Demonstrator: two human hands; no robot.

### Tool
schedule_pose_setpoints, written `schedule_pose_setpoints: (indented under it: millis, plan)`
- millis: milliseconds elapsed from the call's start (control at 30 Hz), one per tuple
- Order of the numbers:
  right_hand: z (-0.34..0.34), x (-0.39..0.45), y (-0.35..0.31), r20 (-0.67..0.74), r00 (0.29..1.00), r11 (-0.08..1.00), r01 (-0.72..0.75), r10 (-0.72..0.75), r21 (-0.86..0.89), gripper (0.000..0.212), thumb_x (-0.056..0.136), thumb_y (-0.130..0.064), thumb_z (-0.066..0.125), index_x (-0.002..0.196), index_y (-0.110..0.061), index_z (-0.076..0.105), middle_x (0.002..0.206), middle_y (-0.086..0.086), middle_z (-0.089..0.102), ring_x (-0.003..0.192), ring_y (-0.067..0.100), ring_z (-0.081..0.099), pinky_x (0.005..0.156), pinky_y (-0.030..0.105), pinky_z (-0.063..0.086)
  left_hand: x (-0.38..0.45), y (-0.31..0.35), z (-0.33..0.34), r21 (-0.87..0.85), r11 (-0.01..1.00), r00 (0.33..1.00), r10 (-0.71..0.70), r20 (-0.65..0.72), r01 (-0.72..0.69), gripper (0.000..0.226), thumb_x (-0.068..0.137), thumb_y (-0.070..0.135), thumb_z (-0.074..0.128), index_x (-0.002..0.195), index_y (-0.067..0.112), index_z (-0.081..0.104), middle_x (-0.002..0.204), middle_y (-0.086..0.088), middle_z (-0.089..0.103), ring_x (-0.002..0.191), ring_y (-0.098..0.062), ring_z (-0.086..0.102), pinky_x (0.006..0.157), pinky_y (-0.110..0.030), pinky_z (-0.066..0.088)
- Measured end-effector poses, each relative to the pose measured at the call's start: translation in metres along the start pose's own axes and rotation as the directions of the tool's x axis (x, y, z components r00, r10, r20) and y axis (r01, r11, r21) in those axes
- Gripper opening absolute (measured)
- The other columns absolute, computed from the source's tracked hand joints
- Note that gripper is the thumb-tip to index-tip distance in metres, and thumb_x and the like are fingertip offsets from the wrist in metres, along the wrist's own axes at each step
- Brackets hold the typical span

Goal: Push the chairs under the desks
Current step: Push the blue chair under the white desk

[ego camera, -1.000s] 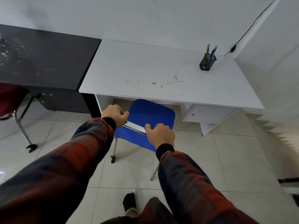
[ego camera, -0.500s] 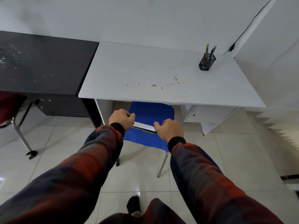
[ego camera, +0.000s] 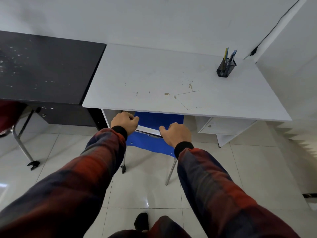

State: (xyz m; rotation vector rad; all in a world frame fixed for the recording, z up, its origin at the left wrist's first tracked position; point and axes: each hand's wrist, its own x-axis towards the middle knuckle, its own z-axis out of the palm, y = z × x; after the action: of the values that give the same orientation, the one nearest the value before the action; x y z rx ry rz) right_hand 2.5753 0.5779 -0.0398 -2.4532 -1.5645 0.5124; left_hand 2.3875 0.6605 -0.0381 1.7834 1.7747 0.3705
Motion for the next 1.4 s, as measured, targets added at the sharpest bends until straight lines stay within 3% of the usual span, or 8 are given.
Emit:
schedule_pose_setpoints:
  millis: [267,467,800,1033,1200,1267,1333,1400]
  plan:
    - [-0.021,0.046,0.009,0.043,0.996,0.995,0.085,-0.083,-0.047,0.047,0.089,-0.053,0.048,0.062,-0.014,0.054,0.059,0.001,0.052,0.057,0.022,0.052,0.062,0.037,0.053,0.018,0.022,0.007,-0.019,0.999,0.998,-0.05,0.042,0.05,0.036,0.085,0.034,0.05,0.07,0.009,0.071,0.07,-0.008,0.07,0.067,-0.028,0.063,0.059,-0.028,0.042]
    - [-0.028,0.053,0.023,0.044,0.995,0.995,0.095,-0.094,-0.025,0.045,0.091,-0.047,0.055,0.061,-0.015,0.059,0.055,-0.004,0.051,0.058,0.019,0.052,0.059,0.032,0.045,0.012,0.029,0.019,-0.008,0.996,0.996,-0.088,0.014,0.088,0.031,0.084,0.038,0.051,0.066,0.017,0.065,0.067,-0.001,0.064,0.06,-0.021,0.056,0.056,-0.027,0.037]
    - [-0.024,0.056,0.023,0.014,0.998,0.998,0.055,-0.055,-0.038,0.045,0.091,-0.052,0.054,0.065,-0.017,0.065,0.06,-0.005,0.06,0.06,0.016,0.057,0.063,0.032,0.052,0.02,0.029,0.02,0.004,0.998,0.998,-0.055,0.011,0.055,0.032,0.084,0.039,0.051,0.059,0.02,0.054,0.06,0.002,0.057,0.054,-0.016,0.051,0.052,-0.026,0.035]
    - [-0.029,0.067,0.02,0.038,0.998,0.998,0.052,-0.05,-0.042,0.044,0.092,-0.05,0.053,0.069,-0.016,0.065,0.059,-0.003,0.056,0.058,0.017,0.053,0.057,0.028,0.041,0.032,0.034,0.017,0.018,0.999,0.996,-0.041,0.076,0.04,0.028,0.086,0.042,0.052,0.067,0.022,0.055,0.067,0.004,0.06,0.063,-0.017,0.054,0.06,-0.028,0.041]
    - [-0.028,0.075,0.018,0.019,1.0,0.997,0.008,-0.006,-0.071,0.046,0.092,-0.051,0.048,0.065,-0.016,0.06,0.062,-0.001,0.057,0.064,0.024,0.059,0.058,0.028,0.042,0.04,0.028,0.014,-0.025,0.999,0.989,0.038,0.14,-0.035,0.034,0.088,0.051,0.055,0.072,0.021,0.057,0.079,0.0,0.066,0.078,-0.022,0.062,0.068,-0.03,0.047]
    - [-0.024,0.071,0.017,-0.054,0.998,0.993,-0.027,0.021,-0.111,0.052,0.089,-0.053,0.039,0.069,-0.012,0.065,0.069,0.004,0.063,0.078,0.029,0.064,0.074,0.036,0.051,0.038,0.021,0.013,-0.031,0.993,0.988,0.116,0.098,-0.114,0.04,0.09,0.057,0.052,0.079,0.019,0.061,0.085,0.0,0.063,0.084,-0.023,0.059,0.072,-0.032,0.047]
    - [-0.019,0.063,0.013,-0.138,0.987,0.979,-0.102,0.078,-0.176,0.055,0.091,-0.05,0.033,0.085,-0.011,0.072,0.092,0.009,0.068,0.101,0.034,0.06,0.093,0.047,0.044,0.029,0.013,0.015,-0.031,0.987,0.986,0.162,0.04,-0.16,0.044,0.093,0.058,0.048,0.089,0.018,0.066,0.098,-0.002,0.059,0.097,-0.024,0.054,0.083,-0.037,0.046]
    - [-0.018,0.051,0.007,-0.157,0.971,0.957,-0.209,0.179,-0.202,0.06,0.098,-0.051,0.028,0.114,-0.013,0.071,0.124,0.014,0.062,0.121,0.037,0.05,0.102,0.055,0.034,0.014,0.004,0.02,-0.1,0.981,0.986,0.166,-0.009,-0.166,0.042,0.095,0.053,0.048,0.106,0.017,0.067,0.117,-0.006,0.056,0.11,-0.027,0.049,0.095,-0.039,0.042]
